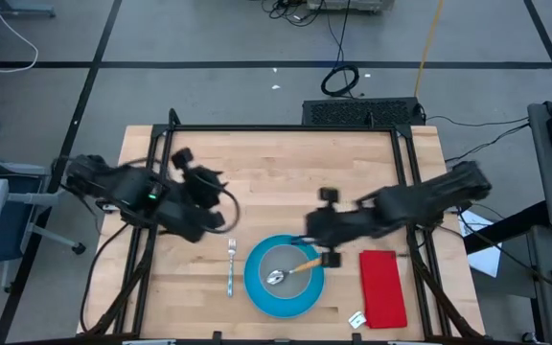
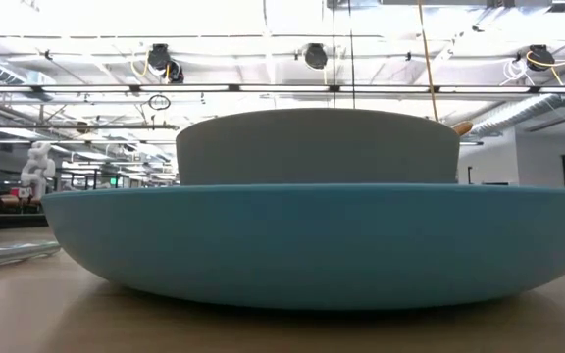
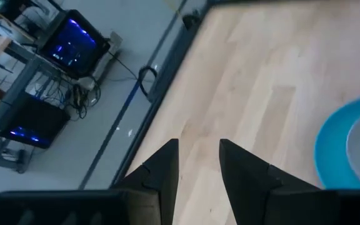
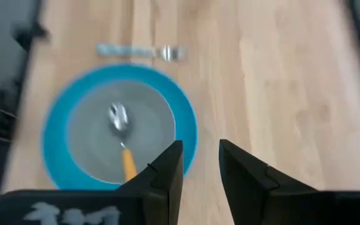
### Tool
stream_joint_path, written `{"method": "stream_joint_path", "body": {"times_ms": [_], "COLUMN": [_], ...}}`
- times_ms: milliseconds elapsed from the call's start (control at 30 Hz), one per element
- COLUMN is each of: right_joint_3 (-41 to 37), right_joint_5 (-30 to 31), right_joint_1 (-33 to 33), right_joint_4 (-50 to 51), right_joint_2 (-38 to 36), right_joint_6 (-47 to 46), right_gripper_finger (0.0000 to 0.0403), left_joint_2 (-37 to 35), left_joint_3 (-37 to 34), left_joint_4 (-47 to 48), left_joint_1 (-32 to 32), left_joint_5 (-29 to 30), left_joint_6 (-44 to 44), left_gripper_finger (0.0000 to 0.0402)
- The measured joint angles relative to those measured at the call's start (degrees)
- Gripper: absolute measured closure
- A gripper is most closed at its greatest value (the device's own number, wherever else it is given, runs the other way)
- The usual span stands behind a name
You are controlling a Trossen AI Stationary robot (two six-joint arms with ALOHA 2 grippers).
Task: Pick and place plate/cup/fork/spoon on tray
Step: Return to Home Position
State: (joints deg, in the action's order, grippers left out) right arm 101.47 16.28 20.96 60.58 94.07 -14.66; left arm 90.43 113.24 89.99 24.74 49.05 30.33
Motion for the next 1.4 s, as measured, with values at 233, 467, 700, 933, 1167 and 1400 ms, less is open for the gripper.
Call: {"method": "stream_joint_path", "body": {"times_ms": [233,467,700,933,1167,1400], "right_joint_3": [-1.3,-16.0,-37.4,-54.5,-66.3,-70.6], "right_joint_5": [12.4,17.2,16.8,16.7,16.4,11.4], "right_joint_1": [10.6,19.3,24.2,27.6,22.3,11.0], "right_joint_4": [-0.3,-2.4,-16.3,-39.2,-55.0,-55.8], "right_joint_2": [-14.3,-28.1,-41.4,-50.8,-53.1,-52.7], "right_joint_6": [-5.2,-13.4,-14.5,-5.2,-3.7,-1.1], "right_gripper_finger": [0.0312,0.0312,0.0312,0.0312,0.0317,0.0318], "left_joint_2": [-8.7,-14.6,-19.2,-19.7,-19.7,-19.7], "left_joint_3": [0.0,-8.7,-25.4,-38.0,-46.9,-52.1], "left_joint_4": [0.1,-0.1,0.0,-2.1,-11.8,-24.0], "left_joint_1": [6.9,20.8,26.8,27.6,26.4,21.3], "left_joint_5": [3.3,11.7,14.5,16.3,19.0,20.7], "left_joint_6": [9.5,18.6,36.3,48.1,48.1,38.6], "left_gripper_finger": [0.0279,0.0279,0.0279,0.0279,0.0279,0.0279]}}
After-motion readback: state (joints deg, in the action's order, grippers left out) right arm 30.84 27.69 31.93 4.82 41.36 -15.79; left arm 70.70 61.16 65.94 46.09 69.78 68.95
